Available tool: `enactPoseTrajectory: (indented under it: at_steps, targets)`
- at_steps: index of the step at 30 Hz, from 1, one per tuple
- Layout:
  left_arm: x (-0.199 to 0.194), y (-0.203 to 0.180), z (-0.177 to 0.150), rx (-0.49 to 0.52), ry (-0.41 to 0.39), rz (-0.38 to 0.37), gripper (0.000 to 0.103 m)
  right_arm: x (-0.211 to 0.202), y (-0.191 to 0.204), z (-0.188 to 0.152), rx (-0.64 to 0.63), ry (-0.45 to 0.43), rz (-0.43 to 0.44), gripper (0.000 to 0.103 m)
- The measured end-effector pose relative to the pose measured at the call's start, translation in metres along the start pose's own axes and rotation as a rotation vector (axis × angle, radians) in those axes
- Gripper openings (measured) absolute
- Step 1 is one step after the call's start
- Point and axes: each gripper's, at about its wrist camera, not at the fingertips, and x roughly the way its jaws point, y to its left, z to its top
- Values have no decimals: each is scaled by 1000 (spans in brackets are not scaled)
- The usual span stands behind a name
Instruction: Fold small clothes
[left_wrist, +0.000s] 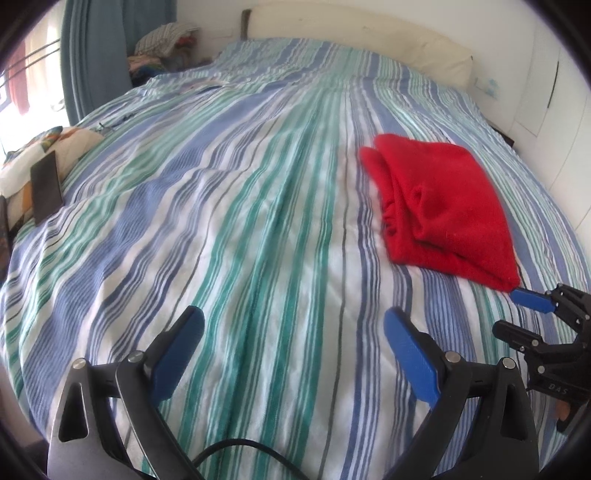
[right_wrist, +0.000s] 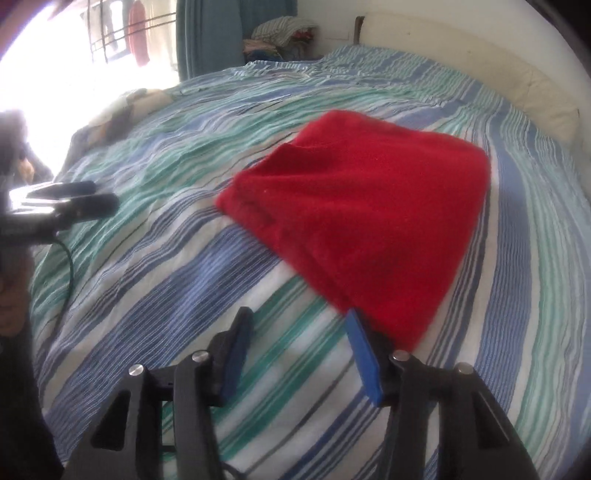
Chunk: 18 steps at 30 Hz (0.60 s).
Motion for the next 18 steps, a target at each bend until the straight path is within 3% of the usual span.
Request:
enactPoseTrajectory:
  at_steps: [2, 4, 7, 11, 18]
  targets:
    - [0, -2, 0, -5, 3, -27, 98, -14, 8, -7, -4, 2, -66, 54]
    - [0, -3, 0, -10, -4, -58, 98, -25, 14, -12, -17, 11, -172, 70]
    - [-2, -10, -1, 5, -21, -75, 98, -37, 21, -20, -43, 13, -335, 85]
    - [1, -18, -5, 41, -27, -60, 98, -46, 17, -27, -40, 31, -445, 86]
    - [4, -21, -9, 53, -25, -49, 98, -60, 12, -33, -21, 34, -492, 86]
